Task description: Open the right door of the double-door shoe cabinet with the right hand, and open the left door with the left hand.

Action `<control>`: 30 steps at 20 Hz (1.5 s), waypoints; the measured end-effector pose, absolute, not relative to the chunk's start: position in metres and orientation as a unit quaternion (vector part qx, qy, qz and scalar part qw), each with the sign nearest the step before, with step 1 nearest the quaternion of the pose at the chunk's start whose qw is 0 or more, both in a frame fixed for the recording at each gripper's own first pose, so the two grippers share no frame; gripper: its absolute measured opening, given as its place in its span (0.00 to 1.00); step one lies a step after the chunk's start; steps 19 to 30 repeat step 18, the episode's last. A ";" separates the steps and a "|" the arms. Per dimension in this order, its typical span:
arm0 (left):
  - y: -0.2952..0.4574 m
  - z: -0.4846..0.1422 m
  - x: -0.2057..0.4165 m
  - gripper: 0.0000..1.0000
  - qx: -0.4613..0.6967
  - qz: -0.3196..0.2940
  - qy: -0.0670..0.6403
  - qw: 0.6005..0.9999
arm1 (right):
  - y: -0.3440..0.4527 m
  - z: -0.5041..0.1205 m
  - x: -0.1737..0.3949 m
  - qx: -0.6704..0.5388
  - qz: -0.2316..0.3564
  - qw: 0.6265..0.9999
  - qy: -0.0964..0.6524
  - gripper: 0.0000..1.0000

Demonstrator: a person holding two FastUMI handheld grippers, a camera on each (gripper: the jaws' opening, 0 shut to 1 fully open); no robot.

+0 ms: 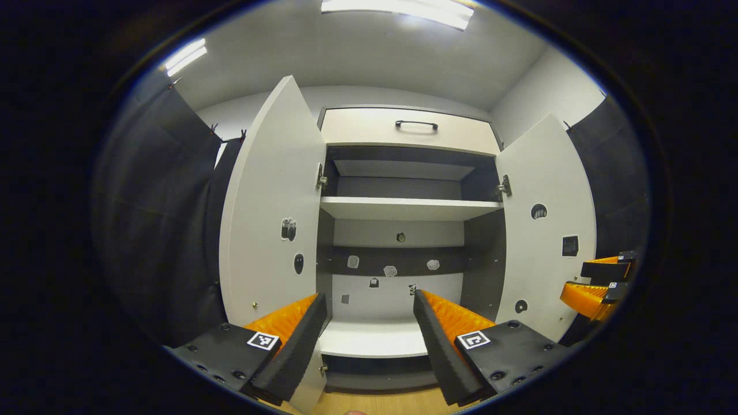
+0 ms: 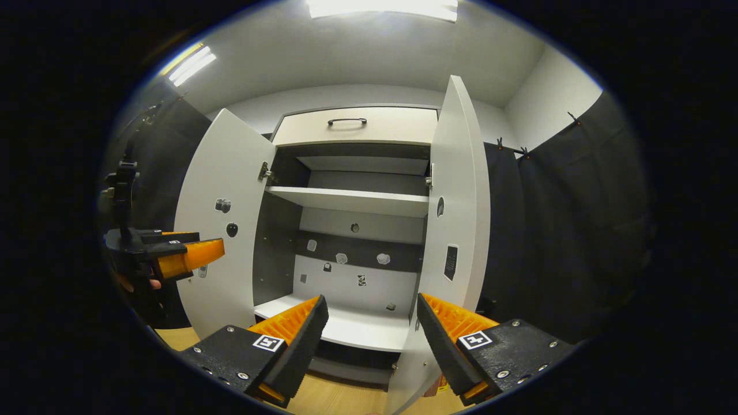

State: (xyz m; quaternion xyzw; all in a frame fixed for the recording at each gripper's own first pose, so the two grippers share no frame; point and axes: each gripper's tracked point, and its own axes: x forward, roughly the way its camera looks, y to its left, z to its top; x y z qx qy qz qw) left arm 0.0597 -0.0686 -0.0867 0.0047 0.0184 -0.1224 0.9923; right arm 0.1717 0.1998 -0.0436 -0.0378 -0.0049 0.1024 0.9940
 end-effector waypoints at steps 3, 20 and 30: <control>-0.068 -0.086 0.060 0.96 0.004 -0.122 0.019 0.992 | 0.200 -0.043 0.171 -0.038 0.103 0.994 -0.005 0.94; -0.078 -0.090 0.053 0.95 -0.005 -0.128 0.019 0.992 | 0.198 -0.049 0.167 -0.041 0.109 0.993 -0.006 0.94; -0.078 -0.090 0.053 0.95 -0.005 -0.128 0.019 0.992 | 0.198 -0.049 0.167 -0.041 0.109 0.993 -0.006 0.94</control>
